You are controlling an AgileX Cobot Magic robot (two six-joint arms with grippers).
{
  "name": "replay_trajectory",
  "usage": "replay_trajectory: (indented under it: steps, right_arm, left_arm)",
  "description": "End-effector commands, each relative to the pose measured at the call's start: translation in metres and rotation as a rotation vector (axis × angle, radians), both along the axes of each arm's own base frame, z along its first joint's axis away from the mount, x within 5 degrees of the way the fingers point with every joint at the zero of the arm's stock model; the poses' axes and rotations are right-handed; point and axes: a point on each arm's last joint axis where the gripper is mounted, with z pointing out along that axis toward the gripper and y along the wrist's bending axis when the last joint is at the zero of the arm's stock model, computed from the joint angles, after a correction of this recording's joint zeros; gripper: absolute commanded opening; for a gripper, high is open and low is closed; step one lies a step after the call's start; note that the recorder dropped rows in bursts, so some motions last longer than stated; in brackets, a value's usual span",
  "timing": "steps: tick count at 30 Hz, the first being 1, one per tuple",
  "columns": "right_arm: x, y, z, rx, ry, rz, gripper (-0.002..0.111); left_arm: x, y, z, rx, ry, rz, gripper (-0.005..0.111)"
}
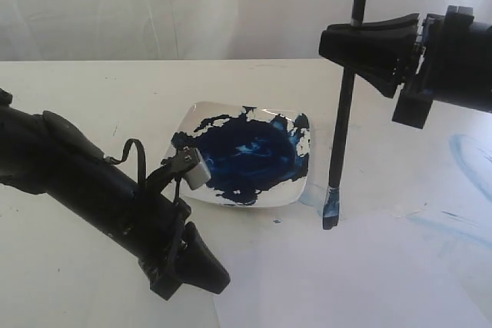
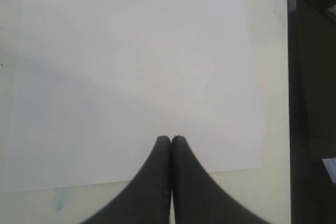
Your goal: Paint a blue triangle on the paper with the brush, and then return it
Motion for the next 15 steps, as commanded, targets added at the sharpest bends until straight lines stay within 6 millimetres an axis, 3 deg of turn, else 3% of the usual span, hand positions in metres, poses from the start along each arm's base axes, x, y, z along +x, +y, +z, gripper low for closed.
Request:
replay_trajectory:
  steps: [1,15]
  right_arm:
    - [-0.001,0.001,0.0,0.008,-0.012,0.011,0.0]
    - [-0.003,0.002,-0.002,-0.017,-0.015,0.025,0.0]
  left_arm:
    - [0.0,-0.003,-0.005,-0.011,0.007,-0.013,0.0]
    - [0.008,-0.003,-0.025,0.044,-0.006,0.042,0.0]
